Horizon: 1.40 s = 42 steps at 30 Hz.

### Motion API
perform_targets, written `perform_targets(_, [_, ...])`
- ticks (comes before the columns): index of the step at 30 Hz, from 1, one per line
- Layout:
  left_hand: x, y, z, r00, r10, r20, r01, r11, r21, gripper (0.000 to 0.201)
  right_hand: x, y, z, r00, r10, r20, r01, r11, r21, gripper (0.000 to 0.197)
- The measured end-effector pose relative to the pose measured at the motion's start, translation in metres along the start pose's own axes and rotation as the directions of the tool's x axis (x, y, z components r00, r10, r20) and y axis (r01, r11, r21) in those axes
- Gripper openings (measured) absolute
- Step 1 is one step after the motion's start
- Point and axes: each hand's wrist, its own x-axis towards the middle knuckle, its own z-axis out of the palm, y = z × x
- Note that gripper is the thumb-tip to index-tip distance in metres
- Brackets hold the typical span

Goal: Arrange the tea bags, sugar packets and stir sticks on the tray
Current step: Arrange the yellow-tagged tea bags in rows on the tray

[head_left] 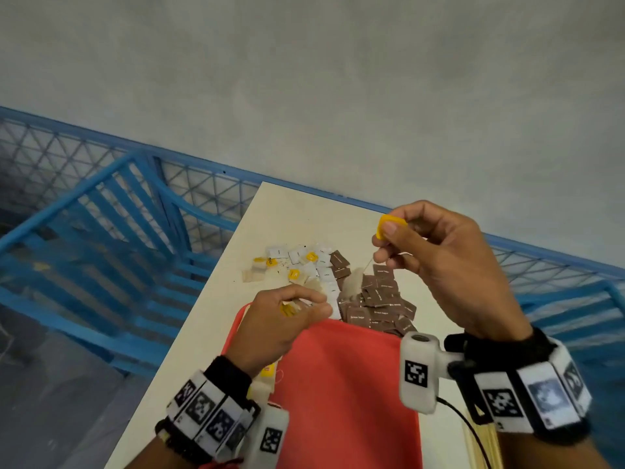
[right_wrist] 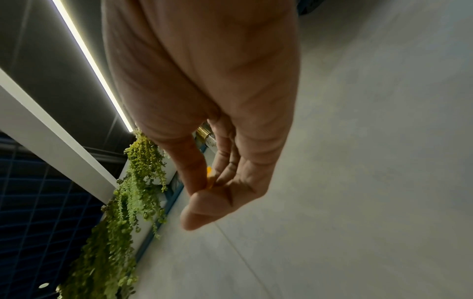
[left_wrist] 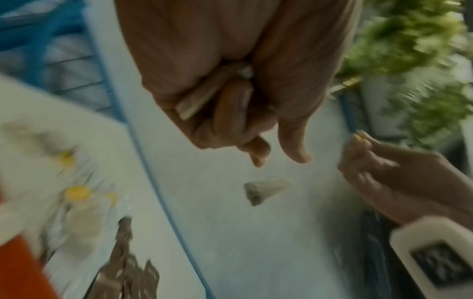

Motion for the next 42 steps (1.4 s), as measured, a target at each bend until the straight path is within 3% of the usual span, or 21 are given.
perform_targets(2, [0.004, 0.007, 0.009, 0.989, 0.15, -0.013, -0.145, 0.972, 0.185, 0.045, 0.001, 0.003, 0.001, 1.0, 0.008, -0.022, -0.007, 1.0, 0.018, 0.006])
perform_targets(5, [0.008, 0.009, 0.026, 0.966, 0.26, 0.006, -0.246, 0.905, 0.347, 0.064, 0.001, 0.005, 0.005, 0.999, 0.037, -0.035, -0.033, 0.995, 0.095, 0.008])
perform_targets(7, [0.009, 0.005, 0.034, 0.958, 0.288, -0.001, -0.266, 0.886, 0.38, 0.051, 0.001, 0.006, 0.006, 0.998, 0.05, -0.037, -0.044, 0.99, 0.131, 0.01])
perform_targets(10, [0.008, -0.001, 0.04, 0.956, 0.293, -0.004, -0.272, 0.894, 0.357, 0.013, 0.003, 0.009, 0.004, 0.997, 0.057, -0.054, -0.047, 0.985, 0.167, 0.012])
perform_targets(13, [0.005, -0.009, 0.034, 0.97, 0.238, 0.059, -0.244, 0.923, 0.297, 0.023, 0.006, 0.017, -0.001, 0.988, 0.094, -0.12, -0.065, 0.971, 0.228, 0.011])
perform_targets(16, [-0.001, -0.009, 0.023, 0.983, 0.151, 0.108, -0.167, 0.973, 0.161, 0.019, 0.011, 0.03, -0.009, 0.967, 0.162, -0.197, -0.099, 0.949, 0.298, 0.006])
perform_targets(21, [-0.006, -0.018, 0.006, 0.993, 0.042, 0.113, -0.053, 0.994, 0.094, 0.016, 0.019, 0.051, -0.014, 0.945, 0.289, -0.154, -0.201, 0.882, 0.426, 0.019])
perform_targets(24, [-0.01, -0.019, -0.005, 0.993, -0.033, 0.117, 0.024, 0.997, 0.08, 0.018, 0.021, 0.058, -0.009, 0.947, 0.291, -0.139, -0.229, 0.91, 0.346, 0.012])
perform_targets(29, [-0.017, -0.032, -0.028, 0.983, -0.149, 0.109, 0.139, 0.986, 0.094, 0.023, 0.023, 0.075, -0.004, 0.96, 0.25, -0.128, -0.252, 0.968, 0.001, 0.007])
perform_targets(31, [-0.019, -0.042, -0.035, 0.972, -0.215, 0.095, 0.207, 0.974, 0.088, 0.026, 0.026, 0.084, 0.001, 0.95, 0.297, -0.095, -0.299, 0.954, -0.008, 0.001])
perform_targets(35, [-0.023, -0.065, -0.049, 0.951, -0.299, 0.073, 0.289, 0.949, 0.13, 0.033, 0.031, 0.112, 0.014, 0.93, 0.367, 0.02, -0.364, 0.927, -0.085, 0.02])
perform_targets(38, [-0.024, -0.082, -0.057, 0.941, -0.335, 0.054, 0.324, 0.935, 0.145, 0.028, 0.036, 0.132, 0.024, 0.909, 0.415, 0.051, -0.405, 0.904, -0.138, 0.02])
perform_targets(42, [-0.025, -0.101, -0.062, 0.899, -0.436, -0.04, 0.437, 0.9, 0.0, 0.028, 0.031, 0.156, 0.04, 0.866, 0.497, 0.057, -0.493, 0.867, -0.074, 0.01])
